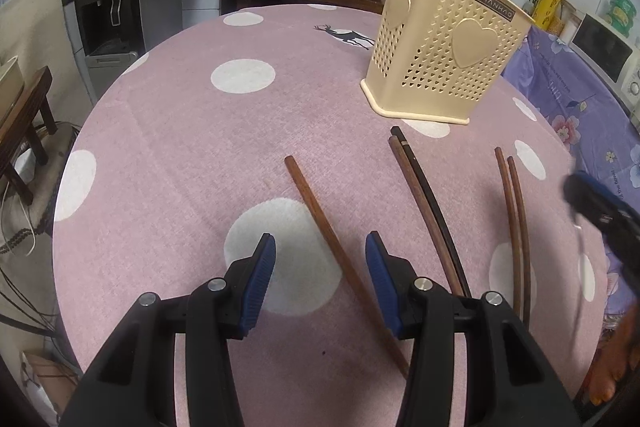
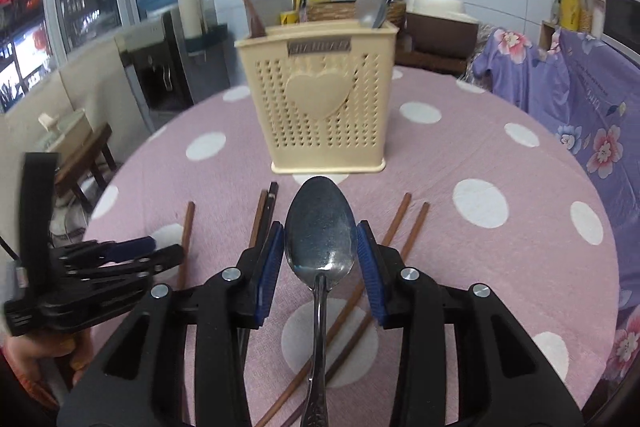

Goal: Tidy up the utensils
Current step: 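Grasp a brown wooden chopstick with the left gripper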

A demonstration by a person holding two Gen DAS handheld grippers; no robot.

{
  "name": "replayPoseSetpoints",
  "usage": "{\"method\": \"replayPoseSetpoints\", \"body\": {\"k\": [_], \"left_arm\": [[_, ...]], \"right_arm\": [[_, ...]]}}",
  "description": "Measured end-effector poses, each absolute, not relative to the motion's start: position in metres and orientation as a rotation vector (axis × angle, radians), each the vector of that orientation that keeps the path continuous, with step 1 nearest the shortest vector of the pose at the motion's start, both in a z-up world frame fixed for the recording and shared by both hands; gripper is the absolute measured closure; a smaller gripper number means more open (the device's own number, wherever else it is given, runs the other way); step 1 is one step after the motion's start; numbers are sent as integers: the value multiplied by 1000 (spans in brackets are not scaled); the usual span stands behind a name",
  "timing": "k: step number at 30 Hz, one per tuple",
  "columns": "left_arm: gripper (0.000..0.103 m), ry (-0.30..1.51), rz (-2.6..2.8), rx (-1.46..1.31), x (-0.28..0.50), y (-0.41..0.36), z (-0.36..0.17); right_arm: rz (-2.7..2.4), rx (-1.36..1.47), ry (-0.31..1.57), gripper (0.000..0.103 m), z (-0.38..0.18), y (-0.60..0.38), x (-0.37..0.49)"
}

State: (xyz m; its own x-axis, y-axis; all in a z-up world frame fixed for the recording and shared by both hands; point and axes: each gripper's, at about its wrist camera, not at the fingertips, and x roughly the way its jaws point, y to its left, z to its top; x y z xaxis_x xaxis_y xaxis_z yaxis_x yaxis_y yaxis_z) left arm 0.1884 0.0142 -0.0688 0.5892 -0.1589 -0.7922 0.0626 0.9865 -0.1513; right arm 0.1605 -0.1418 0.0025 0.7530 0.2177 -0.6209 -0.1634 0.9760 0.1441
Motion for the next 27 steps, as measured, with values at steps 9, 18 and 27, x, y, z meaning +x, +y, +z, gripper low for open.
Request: {"method": "replayPoseSetpoints", "body": {"k": [9,18,27], "left_arm": [[68,956,-91,-92,210,4,-74],[92,953,-74,-43,223,-8,-76],[95,945,-77,-38,225,-15,-75]], "right_arm": [[228,187,581,65,34,-175,127],[213,234,596,65,18,-190,129],[175,243,623,65,-7,-195,140]]}}
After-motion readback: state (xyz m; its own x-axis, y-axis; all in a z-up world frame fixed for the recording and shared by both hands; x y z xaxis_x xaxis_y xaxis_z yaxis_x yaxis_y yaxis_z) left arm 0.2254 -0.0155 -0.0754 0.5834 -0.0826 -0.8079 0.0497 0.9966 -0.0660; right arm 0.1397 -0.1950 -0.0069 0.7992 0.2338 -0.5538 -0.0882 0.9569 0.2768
